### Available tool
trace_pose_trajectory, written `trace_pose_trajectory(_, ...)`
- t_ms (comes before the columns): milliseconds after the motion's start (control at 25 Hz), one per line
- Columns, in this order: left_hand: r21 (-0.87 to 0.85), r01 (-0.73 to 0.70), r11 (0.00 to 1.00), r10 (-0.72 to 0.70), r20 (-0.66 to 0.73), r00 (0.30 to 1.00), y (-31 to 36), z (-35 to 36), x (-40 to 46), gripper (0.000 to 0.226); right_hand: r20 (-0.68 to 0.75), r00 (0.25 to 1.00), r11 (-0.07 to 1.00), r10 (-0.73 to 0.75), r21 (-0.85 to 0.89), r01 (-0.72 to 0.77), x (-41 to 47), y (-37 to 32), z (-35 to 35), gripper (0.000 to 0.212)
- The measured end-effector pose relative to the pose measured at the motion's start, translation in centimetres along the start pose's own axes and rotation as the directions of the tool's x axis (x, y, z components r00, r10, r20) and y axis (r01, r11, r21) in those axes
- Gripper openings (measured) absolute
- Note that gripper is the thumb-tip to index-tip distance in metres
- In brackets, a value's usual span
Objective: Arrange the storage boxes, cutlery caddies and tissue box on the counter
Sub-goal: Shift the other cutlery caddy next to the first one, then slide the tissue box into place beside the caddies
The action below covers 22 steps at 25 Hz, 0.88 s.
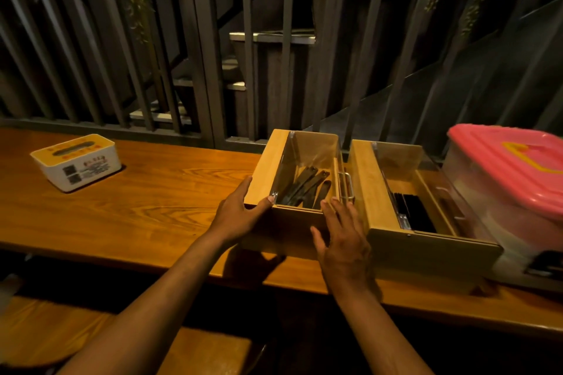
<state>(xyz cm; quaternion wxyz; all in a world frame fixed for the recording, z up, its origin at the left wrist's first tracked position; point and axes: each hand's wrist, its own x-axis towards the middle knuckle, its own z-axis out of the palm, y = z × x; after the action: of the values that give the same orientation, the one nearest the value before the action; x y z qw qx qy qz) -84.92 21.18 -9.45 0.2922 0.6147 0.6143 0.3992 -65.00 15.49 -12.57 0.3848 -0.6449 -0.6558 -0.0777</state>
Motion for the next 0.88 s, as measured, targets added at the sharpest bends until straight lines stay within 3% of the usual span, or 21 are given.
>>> trace_pose_trajectory(120,0.170,-0.030,0.985,0.034,-0.018,0.999,0.7,-0.4,-1.0,0.080,0.029,1.000,1.000,0.000,-0.012,0.000,-0.1,-0.3,0.0,0.061)
trace_pose_trajectory(200,0.355,-0.118,0.927,0.145,-0.050,0.988,0.7,-1.0,-2.4,0.064,0.055,0.998,0.998,0.040,-0.045,-0.037,-0.2,-0.6,0.0,0.063)
trace_pose_trajectory(360,0.529,-0.232,0.816,0.298,-0.042,0.954,-1.1,-5.1,-5.2,0.046,0.037,0.999,0.996,0.009,-0.092,-0.006,-1.3,-5.4,0.0,0.062)
trace_pose_trajectory(480,0.593,-0.204,0.779,0.322,-0.100,0.942,-2.6,-10.1,-6.1,0.043,0.042,0.995,0.995,-0.090,-0.050,0.092,-1.7,-11.0,1.2,0.059)
trace_pose_trajectory(640,0.648,-0.160,0.744,0.340,-0.161,0.926,-7.9,-19.7,-7.8,0.046,0.036,0.993,0.992,-0.111,0.058,0.109,-2.9,-20.8,4.7,0.055)
trace_pose_trajectory(880,0.686,-0.031,0.727,0.259,-0.231,0.938,-16.2,-31.9,-8.6,0.050,0.058,0.985,0.977,-0.160,0.153,0.149,-4.8,-33.1,11.5,0.055)
